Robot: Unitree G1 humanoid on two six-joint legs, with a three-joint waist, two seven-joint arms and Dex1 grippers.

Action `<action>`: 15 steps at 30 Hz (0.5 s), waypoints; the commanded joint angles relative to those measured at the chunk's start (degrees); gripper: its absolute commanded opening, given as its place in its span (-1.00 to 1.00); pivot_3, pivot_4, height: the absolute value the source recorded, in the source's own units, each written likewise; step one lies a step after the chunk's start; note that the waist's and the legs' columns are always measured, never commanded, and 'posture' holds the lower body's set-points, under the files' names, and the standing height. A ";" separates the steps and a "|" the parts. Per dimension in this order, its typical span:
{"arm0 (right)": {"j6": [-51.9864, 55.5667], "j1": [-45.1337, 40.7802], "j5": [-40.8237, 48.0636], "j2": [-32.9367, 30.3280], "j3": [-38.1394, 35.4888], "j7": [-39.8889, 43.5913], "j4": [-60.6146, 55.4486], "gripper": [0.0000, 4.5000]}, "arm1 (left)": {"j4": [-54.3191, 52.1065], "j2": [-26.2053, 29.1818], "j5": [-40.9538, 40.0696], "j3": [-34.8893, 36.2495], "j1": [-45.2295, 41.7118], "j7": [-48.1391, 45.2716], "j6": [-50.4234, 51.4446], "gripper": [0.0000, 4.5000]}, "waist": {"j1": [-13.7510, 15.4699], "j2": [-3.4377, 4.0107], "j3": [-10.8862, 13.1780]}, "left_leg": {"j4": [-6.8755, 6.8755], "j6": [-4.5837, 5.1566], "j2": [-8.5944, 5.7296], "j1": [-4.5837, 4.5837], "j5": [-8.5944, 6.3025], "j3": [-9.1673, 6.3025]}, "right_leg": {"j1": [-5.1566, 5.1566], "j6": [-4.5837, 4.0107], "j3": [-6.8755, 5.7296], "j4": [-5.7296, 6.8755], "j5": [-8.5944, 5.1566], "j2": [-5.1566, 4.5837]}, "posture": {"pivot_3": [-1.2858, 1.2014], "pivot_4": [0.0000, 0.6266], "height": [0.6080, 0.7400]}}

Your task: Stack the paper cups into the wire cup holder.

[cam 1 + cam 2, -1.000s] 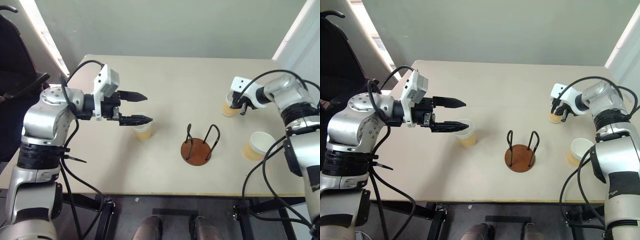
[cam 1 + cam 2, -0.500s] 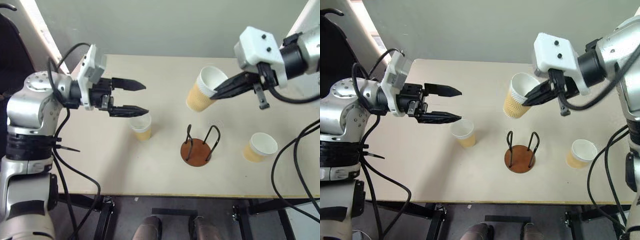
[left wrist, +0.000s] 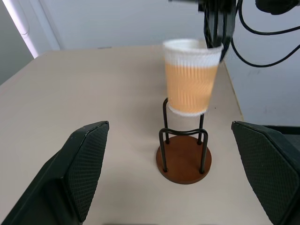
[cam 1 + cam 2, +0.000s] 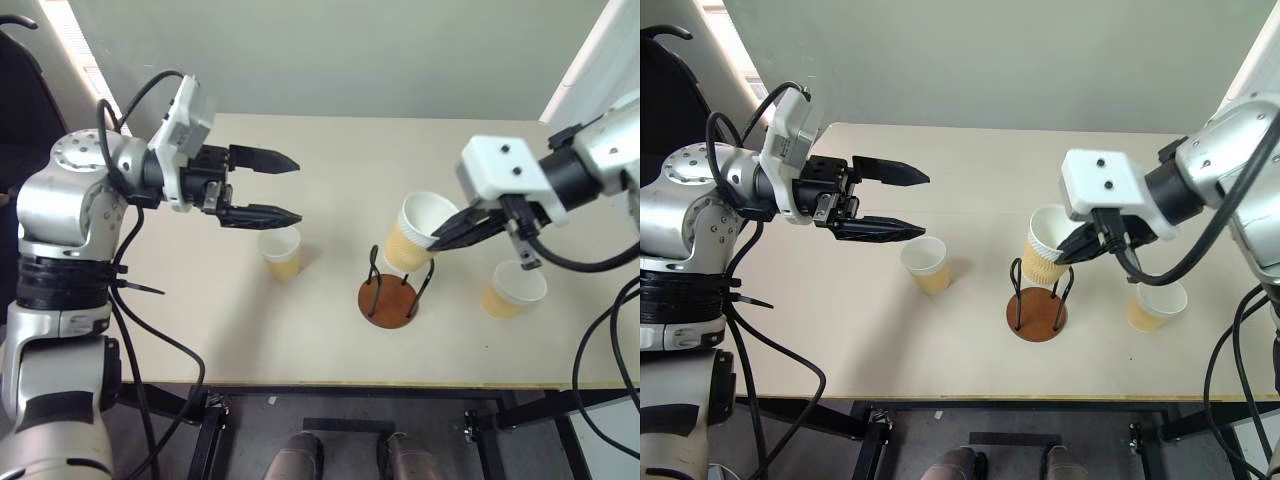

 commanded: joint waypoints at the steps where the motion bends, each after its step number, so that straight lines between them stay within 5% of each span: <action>1: -2.16 2.15 -1.95 1.07 1.26 -2.86 -2.12 -1.00 | -0.04 0.22 0.37 0.64 -1.63 -0.40 -1.37 1.00 | -0.02 -0.02 -0.01 | 0.01 -0.01 0.00 0.00 0.01 0.00 | 0.00 0.01 0.00 0.02 0.00 0.00 | 0.03 -0.52 1.00; 10: -9.65 4.34 -8.46 2.17 4.19 -4.43 0.56 -1.00 | -0.16 0.46 0.83 0.27 -1.61 -0.25 -1.90 1.00 | -0.05 -0.01 -0.01 | 0.06 0.02 0.00 -0.04 0.00 0.01 | 0.03 0.30 -0.01 -0.07 0.22 -0.01 | 0.03 -0.52 1.00; 15: -7.52 3.43 -7.78 4.24 3.07 -4.80 0.59 -0.43 | -0.76 0.54 1.01 -0.07 -1.06 0.32 -1.51 1.00 | -0.07 -0.02 -0.01 | 0.06 0.01 0.00 -0.04 0.00 0.00 | 0.02 0.29 -0.01 -0.06 0.22 -0.01 | 0.03 -0.52 1.00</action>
